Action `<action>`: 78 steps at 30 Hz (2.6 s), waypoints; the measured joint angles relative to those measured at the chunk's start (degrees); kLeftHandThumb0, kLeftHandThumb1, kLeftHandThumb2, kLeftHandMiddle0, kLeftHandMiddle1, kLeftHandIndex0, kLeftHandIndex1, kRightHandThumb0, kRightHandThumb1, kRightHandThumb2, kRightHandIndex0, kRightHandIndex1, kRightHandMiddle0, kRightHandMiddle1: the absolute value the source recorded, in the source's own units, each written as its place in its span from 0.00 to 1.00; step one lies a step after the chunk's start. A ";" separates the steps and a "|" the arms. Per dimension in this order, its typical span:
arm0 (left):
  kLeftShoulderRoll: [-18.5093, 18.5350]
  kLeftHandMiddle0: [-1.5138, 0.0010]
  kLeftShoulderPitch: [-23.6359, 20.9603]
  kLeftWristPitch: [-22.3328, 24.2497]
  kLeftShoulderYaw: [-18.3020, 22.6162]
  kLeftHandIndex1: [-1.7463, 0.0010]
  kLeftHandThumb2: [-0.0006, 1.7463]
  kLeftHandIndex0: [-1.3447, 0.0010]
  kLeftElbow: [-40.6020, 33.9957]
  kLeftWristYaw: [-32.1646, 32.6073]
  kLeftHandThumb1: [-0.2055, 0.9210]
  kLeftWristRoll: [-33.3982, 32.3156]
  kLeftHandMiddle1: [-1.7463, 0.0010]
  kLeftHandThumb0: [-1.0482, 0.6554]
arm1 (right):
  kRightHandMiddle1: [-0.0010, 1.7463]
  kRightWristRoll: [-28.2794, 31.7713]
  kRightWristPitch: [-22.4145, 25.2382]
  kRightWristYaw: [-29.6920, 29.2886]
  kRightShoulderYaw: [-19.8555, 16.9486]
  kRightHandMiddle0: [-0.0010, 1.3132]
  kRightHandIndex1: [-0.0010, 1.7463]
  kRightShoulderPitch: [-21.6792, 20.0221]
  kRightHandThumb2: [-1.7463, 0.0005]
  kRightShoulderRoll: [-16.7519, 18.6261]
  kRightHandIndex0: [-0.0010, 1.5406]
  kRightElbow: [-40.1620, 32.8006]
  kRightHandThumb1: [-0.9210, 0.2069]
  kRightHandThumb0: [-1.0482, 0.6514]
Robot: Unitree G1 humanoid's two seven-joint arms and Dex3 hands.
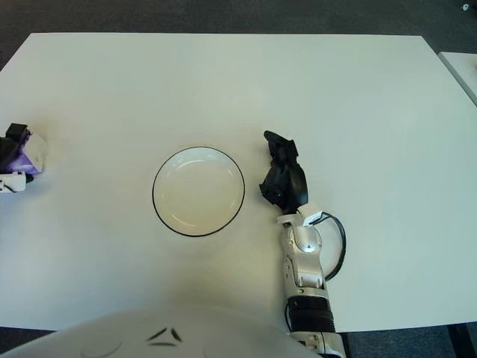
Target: Put the tissue paper into the plate.
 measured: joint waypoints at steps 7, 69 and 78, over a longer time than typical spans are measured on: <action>-2.35 0.29 3.91 -5.51 0.87 0.00 0.71 0.58 0.54 14.66 0.51 -5.35 0.01 0.35 | 0.97 4.65 1.32 2.93 -1.46 0.28 0.85 -0.04 0.50 -0.02 0.45 0.03 0.21 0.37; -23.50 0.22 10.19 -30.81 4.31 0.00 0.73 0.56 -38.74 7.91 0.49 -19.60 0.00 0.34 | 1.00 6.21 1.28 3.13 -2.54 0.17 0.68 -2.16 0.67 0.60 0.37 1.93 0.04 0.40; -24.62 0.23 8.44 -30.85 5.22 0.00 0.74 0.56 -42.50 0.88 0.48 -23.36 0.00 0.34 | 0.68 5.04 1.03 2.45 -2.06 0.05 0.36 -2.53 0.55 0.95 0.20 2.35 0.00 0.30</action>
